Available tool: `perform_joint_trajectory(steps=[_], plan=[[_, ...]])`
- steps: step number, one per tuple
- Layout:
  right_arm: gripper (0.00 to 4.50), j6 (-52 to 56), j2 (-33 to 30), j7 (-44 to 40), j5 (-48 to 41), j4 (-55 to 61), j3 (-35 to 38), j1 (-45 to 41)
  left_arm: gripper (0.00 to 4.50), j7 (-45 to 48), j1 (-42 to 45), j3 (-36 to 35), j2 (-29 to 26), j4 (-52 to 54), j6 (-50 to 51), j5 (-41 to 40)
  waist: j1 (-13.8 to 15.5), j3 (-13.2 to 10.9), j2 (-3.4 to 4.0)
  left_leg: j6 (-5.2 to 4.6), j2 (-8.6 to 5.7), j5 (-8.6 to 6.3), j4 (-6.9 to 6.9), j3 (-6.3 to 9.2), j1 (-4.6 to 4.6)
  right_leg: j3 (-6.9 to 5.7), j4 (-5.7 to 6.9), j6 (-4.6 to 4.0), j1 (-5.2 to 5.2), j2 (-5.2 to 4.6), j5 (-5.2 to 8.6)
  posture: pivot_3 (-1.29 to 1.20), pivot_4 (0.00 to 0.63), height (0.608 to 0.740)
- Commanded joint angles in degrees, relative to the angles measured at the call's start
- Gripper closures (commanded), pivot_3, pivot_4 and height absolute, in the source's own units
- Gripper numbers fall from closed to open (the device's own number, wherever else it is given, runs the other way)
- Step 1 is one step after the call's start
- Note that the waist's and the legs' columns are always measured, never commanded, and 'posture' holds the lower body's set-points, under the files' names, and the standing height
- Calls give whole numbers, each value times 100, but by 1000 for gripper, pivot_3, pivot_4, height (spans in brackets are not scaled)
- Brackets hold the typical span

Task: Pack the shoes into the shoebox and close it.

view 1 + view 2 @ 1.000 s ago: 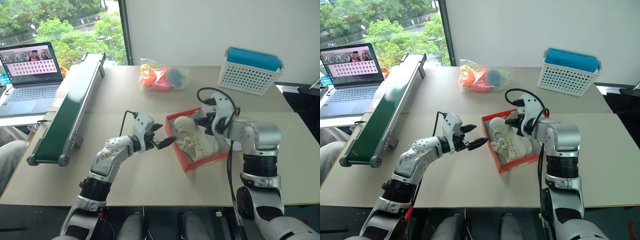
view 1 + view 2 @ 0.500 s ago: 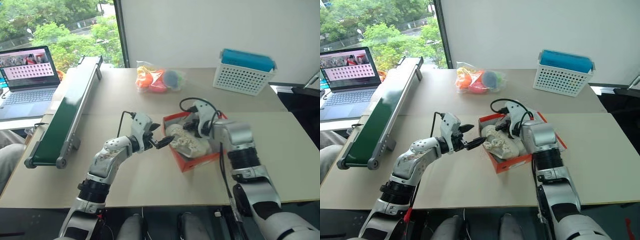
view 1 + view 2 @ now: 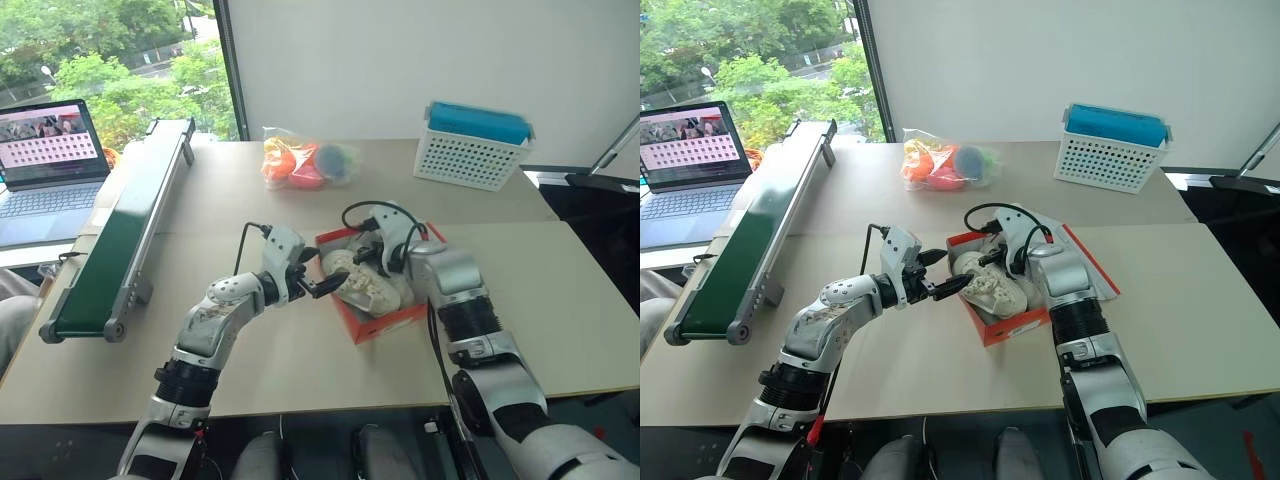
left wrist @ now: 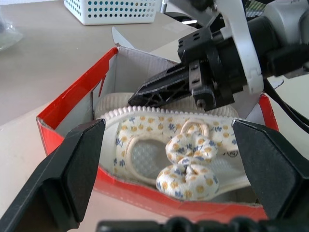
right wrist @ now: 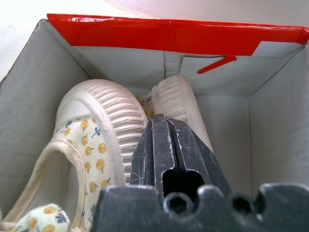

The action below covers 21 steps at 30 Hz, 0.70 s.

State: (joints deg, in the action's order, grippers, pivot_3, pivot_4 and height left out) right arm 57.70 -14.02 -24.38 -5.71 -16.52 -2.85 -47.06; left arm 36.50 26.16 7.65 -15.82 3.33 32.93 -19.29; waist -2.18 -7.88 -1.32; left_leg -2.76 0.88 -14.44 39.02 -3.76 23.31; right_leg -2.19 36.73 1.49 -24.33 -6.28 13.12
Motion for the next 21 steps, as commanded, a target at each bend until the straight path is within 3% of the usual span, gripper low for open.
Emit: perform_joint_trajectory(steps=[1, 9, 12, 15, 21], plan=[[4453, 830, -227, 29, -370, 1101, 560, -207, 0, 9, 34, -74, -17, 238, -5, -63, 43, -9, 8, 0, -2, 0, 2, 0, 8, -2, 0, 0, -5, -4, 0, 0, 150, 705], [4453, 2612, -407, -94, -1259, 2946, 1239, -153, 0, 53, 134, -43, 13, 115, -39, -51, 152, -10, 10, -7, -5, -4, 13, 2, 46, -15, -4, 1, -26, -10, 0, 0, 150, 705], [4453, 3000, -906, -471, -1661, 3487, 696, 311, 0, 77, 146, -53, 1, 96, -44, -51, 162, -11, 10, -8, -6, -3, 18, 4, 46, -15, -4, 1, -25, -10, 0, 0, 150, 705], [4453, 2944, -1196, -532, -1763, 3547, 335, 645, 0, 91, 154, -54, -2, 89, -44, -50, 197, -12, 8, -15, -7, -7, 24, 20, 42, -34, -21, 3, -2, -10, 2, 0, 150, 705], [4453, 1944, -1413, -424, -1431, 2547, -31, 941, 0, 72, 140, -74, -1, 134, -15, -70, 174, -14, 6, -17, -13, -7, 33, 12, 44, -22, -12, 4, -7, -13, 2, 0, 150, 705]])
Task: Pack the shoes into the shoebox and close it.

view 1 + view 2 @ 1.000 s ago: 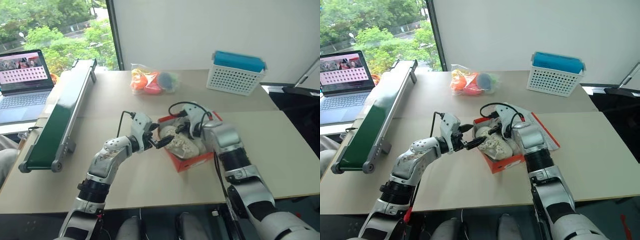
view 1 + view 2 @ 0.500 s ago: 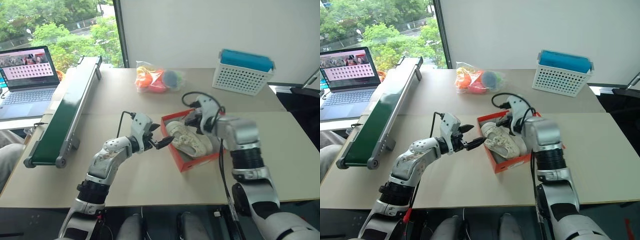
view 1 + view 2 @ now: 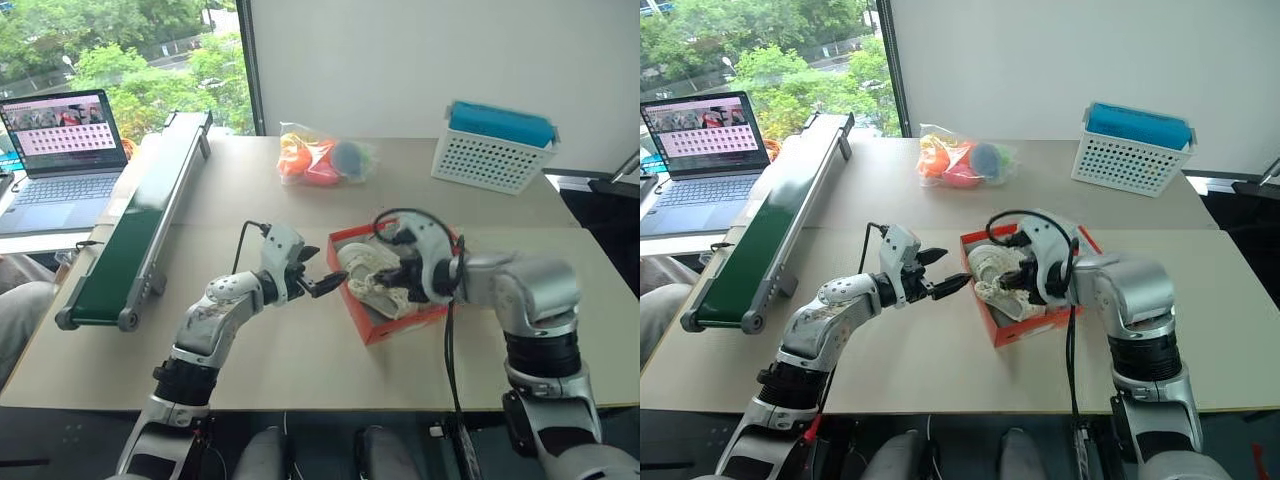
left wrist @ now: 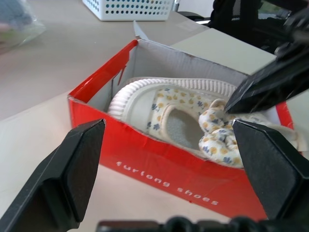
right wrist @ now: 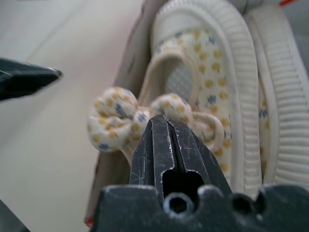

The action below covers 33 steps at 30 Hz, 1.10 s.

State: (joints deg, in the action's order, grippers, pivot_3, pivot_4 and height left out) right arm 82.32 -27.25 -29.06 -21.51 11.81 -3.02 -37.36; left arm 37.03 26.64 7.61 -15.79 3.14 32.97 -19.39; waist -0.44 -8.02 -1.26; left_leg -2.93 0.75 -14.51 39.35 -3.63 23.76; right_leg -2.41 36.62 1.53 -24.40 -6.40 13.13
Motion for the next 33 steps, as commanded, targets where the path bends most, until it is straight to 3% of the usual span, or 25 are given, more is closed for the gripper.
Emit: perform_joint_trajectory(steps=[1, 6, 15, 20, 24, 30, 33], plan=[[4453, -596, -90, 40, 148, -370, -21, -35, 0, 17, 88, -73, -3, 158, -15, -62, 0, 0, 0, 0, 0, 0, 0, 0, -1, 0, 1, 0, 0, 1, 0, 0, 150, 705], [4453, -1058, -119, 27, 260, -1005, -209, -117, 0, 14, 63, -87, -43, 198, 10, -61, 1, -1, -1, 0, 1, 0, 2, 1, 0, -1, 0, 1, 2, 2, 0, 0, 150, 705], [4453, -2177, 610, -100, 900, -2825, -1358, -579, 0, -8, 70, -87, -33, 194, 38, -82, -54, 2, -6, -2, 9, -2, 40, 4, -11, 0, 22, 2, 17, 9, -1, 0, 150, 705], [4453, -2145, 589, -279, 1012, -2649, -1476, -482, 0, -8, 62, -97, -48, 214, 52, -86, -84, 8, -15, -2, 13, -2, 40, 3, -41, 7, 23, 1, 36, 12, -2, 0, 150, 705], [4453, -1528, 426, -109, 740, -1615, -732, -264, 0, -5, 42, -86, -48, 234, 55, -87, -41, 7, -14, -1, 14, -2, 38, 3, -33, 7, 28, 1, 27, 11, -2, 0, 150, 705], [4453, 461, 862, -52, -360, 797, 1590, -125, 0, 87, 89, -19, -52, 134, -44, -48, 51, -7, -7, -5, 9, -4, 42, 8, 31, -2, 25, 2, -18, -3, -2, 0, 150, 705], [4453, 990, 1065, 89, -577, 1387, 2315, -66, 0, 131, 140, -8, -45, 56, -87, -37, 86, -7, -7, -7, 9, -6, 46, 11, 45, -8, 25, 2, -31, -4, -3, 0, 150, 705]])
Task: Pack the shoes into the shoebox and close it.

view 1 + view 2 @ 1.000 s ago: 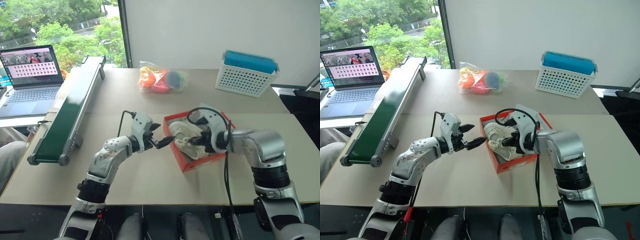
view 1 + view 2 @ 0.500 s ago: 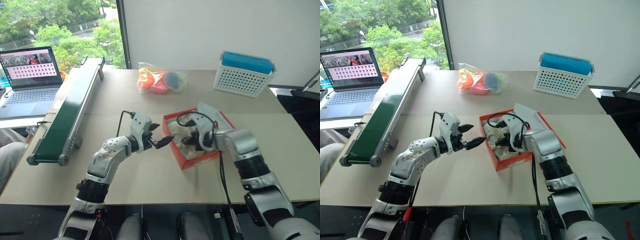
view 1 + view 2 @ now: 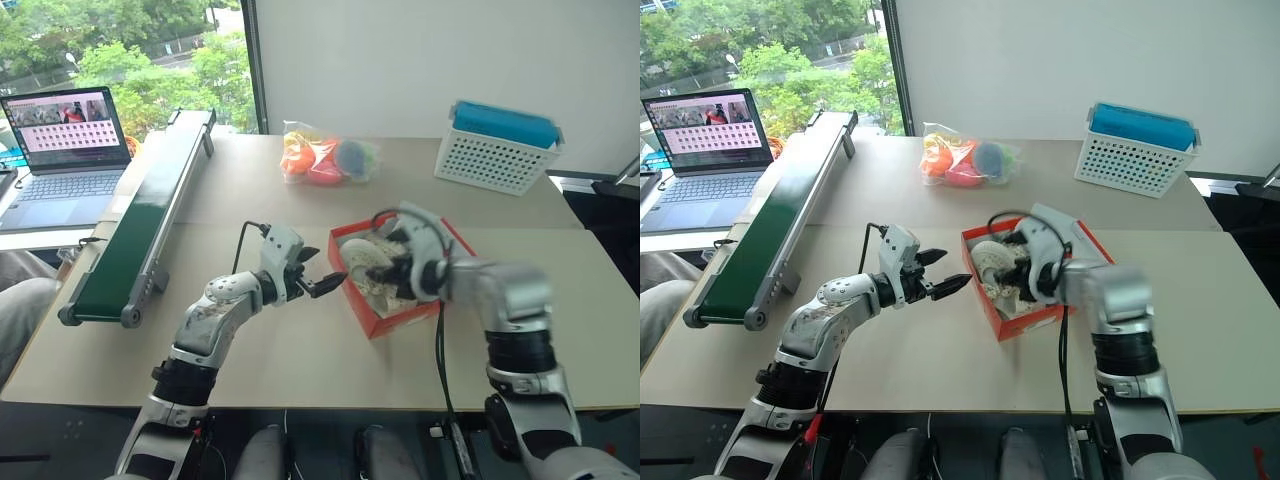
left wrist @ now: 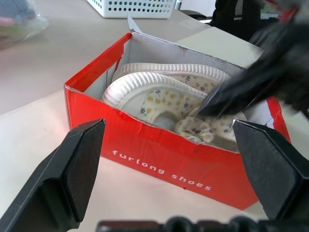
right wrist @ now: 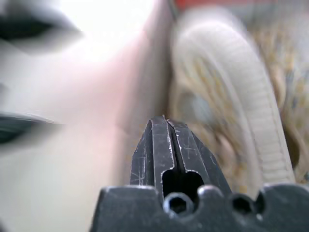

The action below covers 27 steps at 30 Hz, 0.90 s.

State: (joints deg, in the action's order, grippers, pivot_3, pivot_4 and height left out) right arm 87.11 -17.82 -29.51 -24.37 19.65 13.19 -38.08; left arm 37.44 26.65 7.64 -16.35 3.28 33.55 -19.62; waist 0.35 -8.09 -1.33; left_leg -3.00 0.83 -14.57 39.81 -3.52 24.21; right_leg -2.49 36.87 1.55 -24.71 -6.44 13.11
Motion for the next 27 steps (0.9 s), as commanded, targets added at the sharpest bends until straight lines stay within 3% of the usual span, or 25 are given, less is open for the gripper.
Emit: perform_joint_trajectory(steps=[1, 5, 11, 19, 25, 27], plan=[[4453, 538, 165, 192, -410, 728, 928, 64, 0, 101, 162, -2, 25, 6, -160, -8, 13, 0, 0, 0, 0, 0, 0, 0, -1, -1, -1, 0, 2, 0, 0, 0, 150, 705], [4453, 539, 171, 698, -431, 779, 1948, 296, 0, 160, 248, 51, 70, -88, -254, 28, 38, -1, 1, -1, -2, 0, 2, 0, -2, 0, 0, -1, 2, 1, 0, 0, 150, 705], [4453, 539, 169, 2187, 642, 939, 3190, 706, 0, 459, 425, 181, 18, -181, -402, 97, 41, -3, 4, -4, -10, -1, 1, -6, 6, 1, -6, 3, 0, 0, 2, 0, 150, 705], [4453, 539, 857, 2925, 786, 1755, 3654, 1210, 0, 740, 663, 297, 13, -480, -709, 216, -41, -6, 13, -1, -3, 1, 1, -9, -9, 16, 12, 3, -1, 13, 2, 0, 150, 705], [4453, 539, 1022, 3101, 990, 987, 3530, 1290, 0, 789, 938, 277, 105, -502, -782, 193, -42, -7, 13, -1, -7, 1, 3, -10, -4, 16, 7, 7, 0, 12, 4, 0, 150, 705], [4453, 539, 1010, 3102, 1082, 509, 3791, 1076, 0, 767, 998, 247, 138, -507, -777, 181, -42, -8, 15, -2, -8, 1, 3, -11, -6, 17, 8, 7, 0, 12, 4, 0, 150, 705]])
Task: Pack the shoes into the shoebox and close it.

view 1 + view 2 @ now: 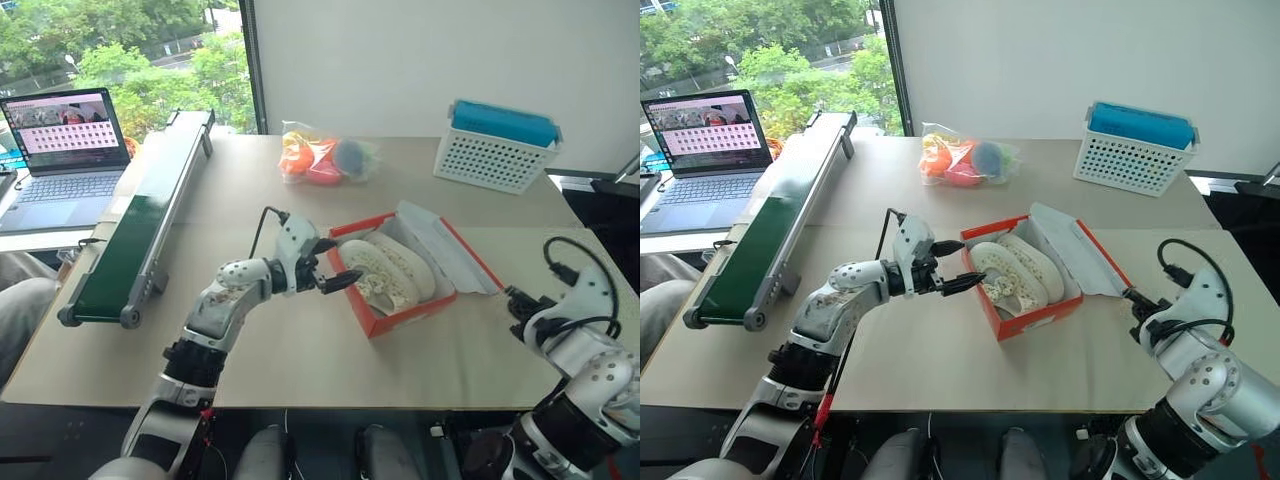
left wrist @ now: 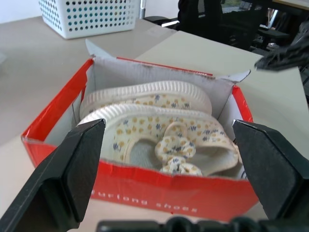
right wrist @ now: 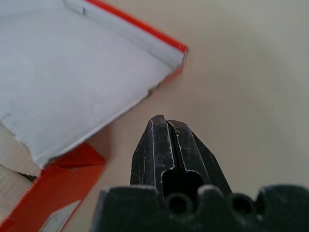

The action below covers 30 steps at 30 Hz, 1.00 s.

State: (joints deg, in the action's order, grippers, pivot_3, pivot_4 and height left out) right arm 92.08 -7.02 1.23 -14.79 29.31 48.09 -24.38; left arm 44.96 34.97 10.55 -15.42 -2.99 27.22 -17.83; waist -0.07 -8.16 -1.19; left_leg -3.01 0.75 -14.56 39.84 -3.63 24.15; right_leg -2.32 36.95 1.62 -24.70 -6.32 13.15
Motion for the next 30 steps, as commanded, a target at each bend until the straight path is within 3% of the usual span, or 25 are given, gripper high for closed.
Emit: perform_joint_trajectory(steps=[1, 7, 20, 25, 30], plan=[[4453, 42, -74, -4, 133, -717, 488, -444, 0, 6, 179, -52, 55, 109, -147, 1, -2, 0, 1, 0, 0, 0, 0, 0, 0, -1, 0, 0, 0, 1, 0, 0, 150, 705], [4453, -312, -254, -13, 128, -2179, 1426, -1179, 0, -46, 127, -61, 85, 130, -146, 10, -20, -2, 4, 0, 1, 0, -2, -1, 0, 0, 1, 0, 0, 3, 0, 0, 150, 705], [4453, -2853, -899, 629, -967, -5803, 3096, -2376, 0, -86, 216, -84, 98, 77, -118, -4, -68, -7, 9, 0, 0, 0, -3, -7, 0, 3, -2, 0, 1, 1, 0, 0, 150, 705], [4453, -3910, -781, 657, -1547, -6127, 2984, -2461, 0, -21, 289, -54, 96, 11, -150, 11, -77, -9, 13, 0, 2, 0, -4, -8, -1, 5, -1, 1, 1, 3, 0, 0, 150, 705], [4453, -4499, -239, 50, -2181, -5101, 2192, -2377, 0, 21, 281, -17, 93, 62, -104, 9, -108, -16, 24, -1, 2, 0, -4, -10, 1, 9, -2, 3, 0, 3, 0, 0, 150, 705]])
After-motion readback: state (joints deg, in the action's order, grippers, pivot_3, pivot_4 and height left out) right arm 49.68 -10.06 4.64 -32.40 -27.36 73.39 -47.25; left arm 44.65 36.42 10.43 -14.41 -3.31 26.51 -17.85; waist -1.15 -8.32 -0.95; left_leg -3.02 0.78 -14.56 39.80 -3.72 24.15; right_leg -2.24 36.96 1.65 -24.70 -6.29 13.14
